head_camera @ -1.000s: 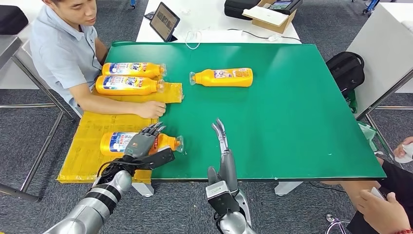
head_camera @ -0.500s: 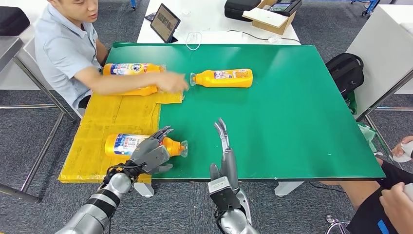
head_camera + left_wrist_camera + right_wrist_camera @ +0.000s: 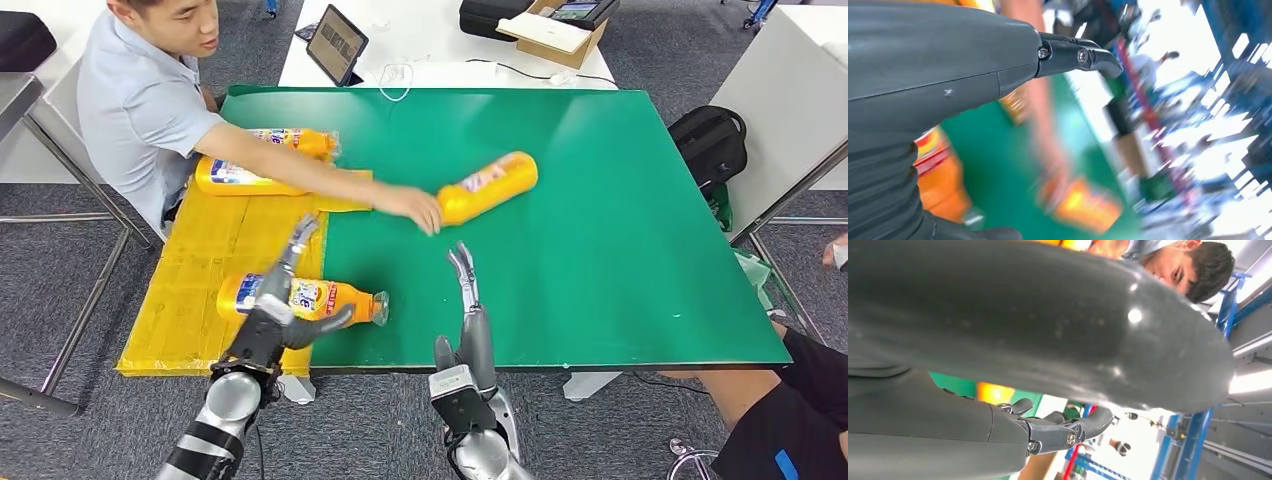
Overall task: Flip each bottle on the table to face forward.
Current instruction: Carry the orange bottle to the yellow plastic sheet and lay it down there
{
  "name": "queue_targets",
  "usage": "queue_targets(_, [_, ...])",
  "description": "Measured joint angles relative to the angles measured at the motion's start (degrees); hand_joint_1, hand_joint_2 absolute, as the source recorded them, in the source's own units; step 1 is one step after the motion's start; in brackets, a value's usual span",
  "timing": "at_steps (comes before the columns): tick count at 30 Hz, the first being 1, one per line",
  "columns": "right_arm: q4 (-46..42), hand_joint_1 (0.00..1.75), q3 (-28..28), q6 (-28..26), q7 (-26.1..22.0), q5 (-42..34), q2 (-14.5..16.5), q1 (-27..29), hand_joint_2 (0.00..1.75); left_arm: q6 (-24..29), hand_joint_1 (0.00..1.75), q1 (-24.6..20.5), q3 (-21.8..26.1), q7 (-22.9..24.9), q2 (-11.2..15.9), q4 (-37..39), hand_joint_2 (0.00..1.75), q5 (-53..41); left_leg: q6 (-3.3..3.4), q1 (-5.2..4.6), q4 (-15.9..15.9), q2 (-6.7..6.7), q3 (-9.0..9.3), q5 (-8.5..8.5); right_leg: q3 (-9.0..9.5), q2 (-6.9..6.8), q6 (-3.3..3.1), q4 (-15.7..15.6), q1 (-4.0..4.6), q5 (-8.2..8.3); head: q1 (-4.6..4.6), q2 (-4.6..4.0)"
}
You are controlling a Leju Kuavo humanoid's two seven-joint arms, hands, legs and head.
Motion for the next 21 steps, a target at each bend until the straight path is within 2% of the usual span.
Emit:
queue_targets(5, [0.0, 0.0, -0.3, -1.9, 0.0, 5.5, -1.2, 0.0, 0.0, 2.3, 0.0, 2.1, 1.5, -1.2, -1.4, -6.9, 1.75, 6.4, 0.0, 0.0, 0.0, -0.01, -0.01, 0.0, 0.01, -0.01, 0.0, 0.0, 0.0, 0.0, 0.0, 0.0])
queue_targets(7, [0.0, 0.0, -0.7, -2.5, 0.2, 8.1, -1.6, 0.0, 0.87, 2.6, 0.0, 2.7, 1.9, -1.7, -1.8, -8.6, 1.75, 8.5, 0.0, 0.0, 0.0, -0.01, -0.02, 0.0, 0.01, -0.01, 0.0, 0.0, 0.0, 0.0, 0.0, 0.0])
queue_targets(9, [0.1, 0.0, -1.5, -3.0, 1.8, 14.1, -2.4, -0.1, 1.75, 2.8, 0.0, 3.4, 2.6, -2.2, -2.2, -10.2, 1.75, 12.5, 0.0, 0.0, 0.0, -0.01, -0.01, 0.0, 0.01, -0.01, 0.0, 0.0, 0.0, 0.01, -0.02, 0.0])
queue_targets(11, [0.3, 0.0, -2.9, -2.2, 5.7, 22.4, -4.1, -0.3, 1.75, 3.0, 0.0, 4.5, 3.5, -2.7, -2.5, -12.4, 1.75, 16.5, 0.01, -0.01, 0.0, -0.01, -0.01, 0.0, 0.01, -0.01, 0.01, 0.0, -0.01, 0.01, -0.02, 0.0])
queue_targets(14, [1.4, 0.0, -5.6, 2.0, 12.4, 32.9, -7.9, -1.0, 1.75, 3.5, 0.0, 7.3, 5.3, -3.7, -2.9, -16.8, 1.75, 19.9, 0.01, -0.02, 0.0, -0.03, -0.04, 0.0, 0.01, -0.02, 0.01, 0.0, -0.02, 0.0, -0.01, 0.0])
queue_targets(17, [3.3, 0.0, -8.1, 6.4, 16.0, 37.5, -11.1, -2.1, 1.75, 4.8, 0.0, 10.1, 6.3, -4.4, -3.4, -21.0, 1.75, 19.3, 0.02, -0.05, 0.0, -0.04, -0.09, -0.01, -0.01, -0.03, 0.02, 0.0, -0.06, 0.01, 0.0, 0.0])
queue_targets(21, [7.4, 0.0, -9.4, 11.4, 19.3, 40.6, -13.4, -4.4, 1.75, 8.8, 0.0, 11.9, 6.1, -3.5, -4.0, -24.1, 1.75, 14.1, 0.03, -0.06, 0.0, -0.03, -0.09, -0.01, -0.04, -0.03, 0.03, 0.0, -0.07, 0.02, -0.02, 0.0])
